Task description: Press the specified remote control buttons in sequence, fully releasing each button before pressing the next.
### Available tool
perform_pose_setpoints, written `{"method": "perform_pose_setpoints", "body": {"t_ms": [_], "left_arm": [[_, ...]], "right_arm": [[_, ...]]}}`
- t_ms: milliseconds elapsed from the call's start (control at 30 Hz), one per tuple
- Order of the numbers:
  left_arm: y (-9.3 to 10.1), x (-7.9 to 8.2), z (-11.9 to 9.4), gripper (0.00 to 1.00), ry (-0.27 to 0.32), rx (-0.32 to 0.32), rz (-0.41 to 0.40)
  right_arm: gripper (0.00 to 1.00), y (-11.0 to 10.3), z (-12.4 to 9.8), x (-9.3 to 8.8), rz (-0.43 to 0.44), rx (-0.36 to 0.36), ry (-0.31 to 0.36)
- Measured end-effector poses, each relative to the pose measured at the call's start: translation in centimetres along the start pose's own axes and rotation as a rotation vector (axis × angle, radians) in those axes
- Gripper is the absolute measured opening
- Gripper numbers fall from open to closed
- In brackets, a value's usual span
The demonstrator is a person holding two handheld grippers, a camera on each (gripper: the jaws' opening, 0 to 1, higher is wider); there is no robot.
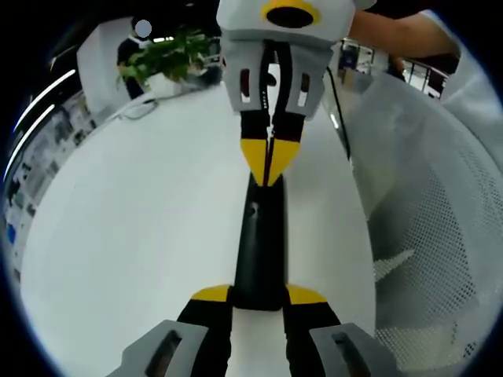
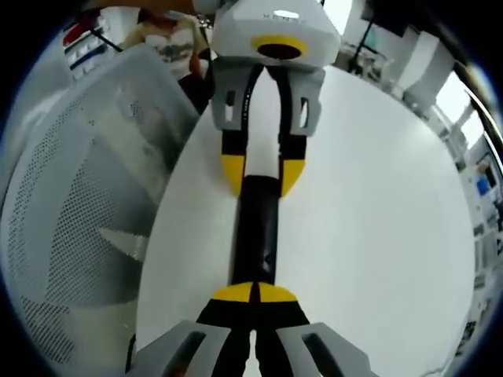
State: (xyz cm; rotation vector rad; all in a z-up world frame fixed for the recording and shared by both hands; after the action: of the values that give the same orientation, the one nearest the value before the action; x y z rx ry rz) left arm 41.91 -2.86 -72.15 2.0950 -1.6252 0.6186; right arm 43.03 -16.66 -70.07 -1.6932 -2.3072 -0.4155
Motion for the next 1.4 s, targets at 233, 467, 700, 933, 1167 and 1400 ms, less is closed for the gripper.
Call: {"method": "perform_pose_setpoints", "body": {"t_ms": [233,467,700,933,1167,1400], "left_arm": [[-0.02,-0.04,0.00,0.24,0.002,-0.001,0.001],[-0.06,-0.09,-0.01,0.24,0.004,-0.001,0.000],[-0.06,-0.10,0.01,0.24,0.004,-0.001,-0.001],[-0.07,-0.11,0.02,0.24,0.007,-0.001,-0.002],[0.01,-0.12,0.03,0.24,0.011,-0.001,-0.006],[0.05,-0.09,0.03,0.24,0.011,-0.003,-0.004]], "right_arm": [[0.00,0.06,0.46,-0.11,-0.003,0.006,-0.008],[0.00,0.13,0.59,-0.19,0.000,0.010,-0.003],[0.00,0.19,0.65,-0.20,0.001,0.018,-0.008],[0.00,0.16,0.76,-0.14,-0.010,0.021,-0.027],[0.00,0.29,0.77,-0.13,-0.012,0.027,-0.037],[0.00,0.28,0.76,-0.14,-0.004,0.028,-0.030]]}}
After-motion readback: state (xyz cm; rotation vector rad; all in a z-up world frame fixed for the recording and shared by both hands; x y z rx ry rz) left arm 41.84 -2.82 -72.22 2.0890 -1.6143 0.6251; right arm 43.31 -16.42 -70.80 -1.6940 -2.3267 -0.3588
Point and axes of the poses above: the point that each gripper's makers call its tool centre point, and the gripper's own axes: z roughly forward along the fingers, y roughly to its right, x roughly out of its top, the point moved 7 cm from there along -z, roughly backward along the fingers, and after that the axes turned 6 degrees about -z, right-handed, at the moved point
